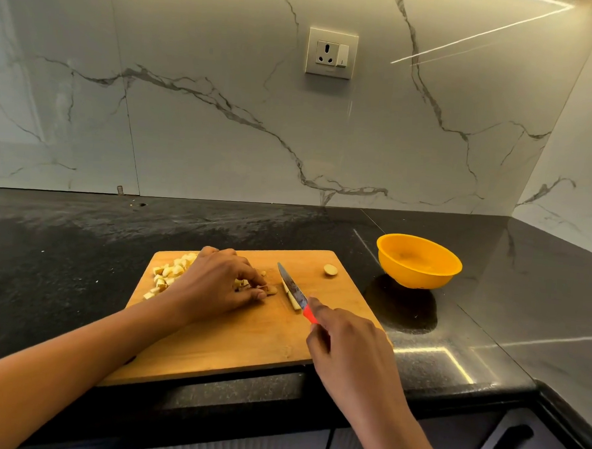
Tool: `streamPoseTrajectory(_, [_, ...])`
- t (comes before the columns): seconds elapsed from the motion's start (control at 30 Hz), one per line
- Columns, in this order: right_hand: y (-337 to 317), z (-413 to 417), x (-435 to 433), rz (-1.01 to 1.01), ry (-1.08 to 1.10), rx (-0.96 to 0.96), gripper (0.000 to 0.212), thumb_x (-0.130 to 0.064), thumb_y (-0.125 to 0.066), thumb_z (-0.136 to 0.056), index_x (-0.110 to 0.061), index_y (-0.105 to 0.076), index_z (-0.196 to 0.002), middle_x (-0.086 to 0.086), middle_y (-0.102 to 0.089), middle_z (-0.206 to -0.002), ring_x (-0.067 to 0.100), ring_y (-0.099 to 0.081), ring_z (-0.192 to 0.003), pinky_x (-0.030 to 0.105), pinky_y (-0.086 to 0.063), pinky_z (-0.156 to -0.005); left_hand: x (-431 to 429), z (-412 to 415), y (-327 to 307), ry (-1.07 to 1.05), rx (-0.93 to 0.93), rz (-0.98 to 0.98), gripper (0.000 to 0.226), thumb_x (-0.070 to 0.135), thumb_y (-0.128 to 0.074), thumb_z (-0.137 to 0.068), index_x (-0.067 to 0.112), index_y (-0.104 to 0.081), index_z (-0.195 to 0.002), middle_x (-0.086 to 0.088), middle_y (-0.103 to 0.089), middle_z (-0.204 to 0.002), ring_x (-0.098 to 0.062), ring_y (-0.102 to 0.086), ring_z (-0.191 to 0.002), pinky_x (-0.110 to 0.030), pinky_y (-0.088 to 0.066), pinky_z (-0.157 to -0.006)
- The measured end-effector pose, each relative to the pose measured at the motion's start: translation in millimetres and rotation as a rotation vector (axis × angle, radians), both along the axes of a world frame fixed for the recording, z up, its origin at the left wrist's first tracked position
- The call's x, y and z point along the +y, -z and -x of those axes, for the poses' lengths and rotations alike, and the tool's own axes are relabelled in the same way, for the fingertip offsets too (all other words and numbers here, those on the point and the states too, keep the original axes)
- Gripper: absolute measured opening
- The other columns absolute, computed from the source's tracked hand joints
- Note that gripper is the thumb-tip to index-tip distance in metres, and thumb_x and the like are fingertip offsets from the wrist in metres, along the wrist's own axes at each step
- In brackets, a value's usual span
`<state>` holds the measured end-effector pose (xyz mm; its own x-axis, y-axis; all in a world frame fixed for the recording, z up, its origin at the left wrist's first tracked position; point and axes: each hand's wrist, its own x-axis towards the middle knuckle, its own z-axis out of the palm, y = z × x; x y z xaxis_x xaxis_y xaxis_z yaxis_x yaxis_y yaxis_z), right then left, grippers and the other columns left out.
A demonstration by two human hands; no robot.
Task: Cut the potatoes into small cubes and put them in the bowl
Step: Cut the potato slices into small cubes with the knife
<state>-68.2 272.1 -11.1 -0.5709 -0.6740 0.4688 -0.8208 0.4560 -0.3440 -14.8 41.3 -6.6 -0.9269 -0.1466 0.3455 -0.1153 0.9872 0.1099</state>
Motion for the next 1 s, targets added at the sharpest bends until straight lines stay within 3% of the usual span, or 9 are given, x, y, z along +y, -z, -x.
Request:
streamPoseTrajectory(0.13, [0.6, -4.6, 1.7, -0.013, -0.029, 0.019, 0.047, -0.035, -0.039, -0.099, -0.035, -0.031, -0.146, -0.014, -0.06, -0.106, 0.006, -0.053, -0.088, 0.018, -0.042, -0.073, 3.0, -4.0, 2.2, 0.045, 0.071, -0.067, 0.023, 0.044, -0.064, -0.084, 0.035, -0.07, -0.104, 0.012, -0.069, -0.098, 0.004, -0.051, -0.083, -0.029, -0.047, -0.08])
streamPoseTrajectory(0.3, [-1.8, -5.1, 0.7, -0.011, -0.041, 0.039, 0.047, -0.035, -0.04, -0.099, -0.034, -0.033, -0.145, -0.014, -0.061, -0.108, 0.004, -0.048, -0.084, 0.017, -0.037, -0.07, 9.0, -2.9, 1.7, 0.034, 0.099, -0.121, 0.017, 0.037, -0.068, -0.082, 0.034, -0.07, -0.099, 0.015, -0.067, -0.091, 0.003, -0.055, -0.076, -0.009, -0.042, -0.069])
streamPoseTrajectory(0.57, [-5.2, -6.9, -0.4, -0.051, -0.044, 0.065, 0.047, -0.034, -0.04, -0.098, -0.033, -0.033, -0.145, -0.013, -0.061, -0.103, 0.008, -0.054, -0.087, 0.02, -0.043, -0.07, 12.4, -4.2, 1.8, 0.034, 0.128, -0.213, 0.014, 0.034, -0.071, -0.08, 0.036, -0.07, -0.094, 0.02, -0.062, -0.083, 0.0, -0.056, -0.076, -0.015, -0.047, -0.067])
streamPoseTrajectory(0.67, [-10.1, -6.2, -2.2, -0.065, -0.063, 0.091, 0.047, -0.033, -0.04, -0.099, -0.031, -0.034, -0.145, -0.01, -0.062, -0.104, 0.007, -0.051, -0.084, 0.02, -0.038, -0.065, 12.7, -4.0, 1.5, 0.028, 0.126, -0.232, 0.014, 0.033, -0.072, -0.08, 0.037, -0.07, -0.093, 0.022, -0.06, -0.082, -0.001, -0.057, -0.076, -0.014, -0.047, -0.066])
streamPoseTrajectory(0.87, [-22.1, -3.1, -18.5, -0.223, -0.097, 0.07, 0.038, -0.029, -0.044, -0.097, -0.023, -0.05, -0.134, 0.0, -0.062, -0.108, 0.015, -0.054, -0.094, 0.025, -0.036, -0.068, 11.9, -2.5, 2.8, 0.012, 0.131, -0.242, 0.012, 0.033, -0.073, -0.079, 0.033, -0.072, -0.091, 0.016, -0.065, -0.083, -0.004, -0.058, -0.076, -0.019, -0.05, -0.066])
streamPoseTrajectory(1.0, [-12.8, -18.4, 3.0, -0.209, -0.101, 0.092, 0.04, -0.029, -0.039, -0.099, -0.024, -0.043, -0.138, -0.002, -0.06, -0.106, 0.015, -0.055, -0.092, 0.025, -0.036, -0.068, 12.4, -4.0, 4.4, 0.007, 0.159, -0.218, 0.012, 0.035, -0.073, -0.079, 0.031, -0.073, -0.09, 0.013, -0.069, -0.083, -0.004, -0.059, -0.075, -0.025, -0.052, -0.069])
